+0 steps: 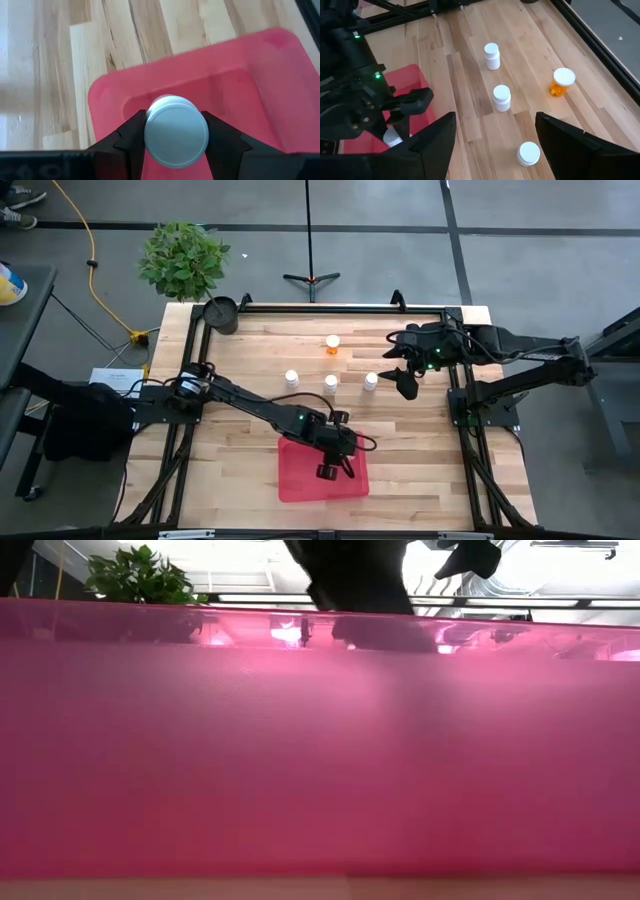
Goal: Pick and place pill bottles into a basket
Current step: Put the white medicine bottle into the red container
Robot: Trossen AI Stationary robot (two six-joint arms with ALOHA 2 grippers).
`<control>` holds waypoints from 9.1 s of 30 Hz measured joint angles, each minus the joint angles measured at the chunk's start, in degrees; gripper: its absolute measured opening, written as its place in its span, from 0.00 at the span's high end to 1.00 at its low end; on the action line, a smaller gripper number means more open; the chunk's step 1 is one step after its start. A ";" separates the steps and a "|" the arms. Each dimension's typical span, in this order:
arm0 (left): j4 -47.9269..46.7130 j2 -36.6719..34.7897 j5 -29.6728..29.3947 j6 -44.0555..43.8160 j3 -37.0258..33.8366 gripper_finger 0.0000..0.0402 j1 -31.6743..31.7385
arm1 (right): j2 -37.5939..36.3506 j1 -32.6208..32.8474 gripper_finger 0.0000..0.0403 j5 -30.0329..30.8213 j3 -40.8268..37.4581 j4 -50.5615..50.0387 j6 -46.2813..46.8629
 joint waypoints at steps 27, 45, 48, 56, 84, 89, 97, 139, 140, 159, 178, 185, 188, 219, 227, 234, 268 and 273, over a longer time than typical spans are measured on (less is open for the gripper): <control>0.65 2.09 0.28 2.50 -0.04 0.51 3.10 | 0.00 0.02 0.35 -0.04 -0.02 0.63 1.03; 1.39 2.51 3.41 2.48 -0.09 0.51 3.02 | 0.00 0.02 0.35 -0.28 -0.02 0.59 1.03; 1.43 2.51 3.41 2.48 -0.09 0.51 3.04 | 0.00 0.02 0.35 -0.28 -0.02 0.59 1.03; 1.34 2.51 3.36 2.48 -0.09 0.45 3.04 | 0.00 0.02 0.35 -0.47 -0.02 0.57 1.03; 0.38 2.40 1.79 2.51 -0.07 0.41 3.61 | 0.00 0.02 0.35 -1.11 -0.04 0.55 1.01; -0.39 1.14 1.39 2.48 -0.02 0.41 4.63 | 0.00 0.02 0.35 -1.35 -0.04 0.51 1.01; -1.16 -2.79 2.47 0.91 0.00 0.41 4.92 | -0.02 0.02 0.35 -1.35 -0.04 -0.17 1.01; -16.43 -41.79 -6.30 -3.11 -0.09 0.41 15.38 | -0.02 0.02 0.35 -3.36 -0.04 -0.53 1.38; -17.19 -42.82 -6.42 -3.10 -0.09 0.41 15.69 | -0.02 0.02 0.35 -3.36 -0.04 -0.54 1.34; 2.65 -71.97 -10.63 -11.36 -32.33 0.41 16.17 | -0.02 -0.11 0.35 -2.29 -0.04 -0.26 -0.07; 5.68 -94.25 -16.35 -20.26 -51.15 0.41 16.15 | -11.87 -0.11 0.35 0.57 -0.04 0.00 -1.49; 5.24 -97.38 -17.86 -20.18 -53.04 0.41 16.15 | -19.06 -0.13 0.35 6.16 -0.04 -1.38 -0.39; 5.27 -99.36 -18.80 -20.11 -54.53 0.41 16.15 | -20.35 -0.12 0.35 8.65 -0.02 -4.89 -0.30; 1.23 -111.31 -19.41 -24.56 -61.61 0.41 16.15 | -36.31 -0.13 0.35 16.67 -25.86 -5.15 14.01; 0.90 -113.79 -18.80 -24.80 -61.61 0.41 16.15 | -36.33 -0.15 0.35 23.90 -26.82 -11.11 19.19; 0.31 -114.58 -16.42 -25.73 -61.61 0.41 16.15 | -36.33 -0.15 0.35 29.03 -26.82 -9.51 15.12; 0.63 -114.58 -12.92 -26.04 -61.61 0.41 16.14 | -0.29 -28.96 0.08 3.05 -26.82 -0.51 16.48; 1.04 -114.58 -12.92 -26.07 -61.59 0.41 16.14 | 3.40 -31.96 0.08 4.19 -26.82 2.17 14.94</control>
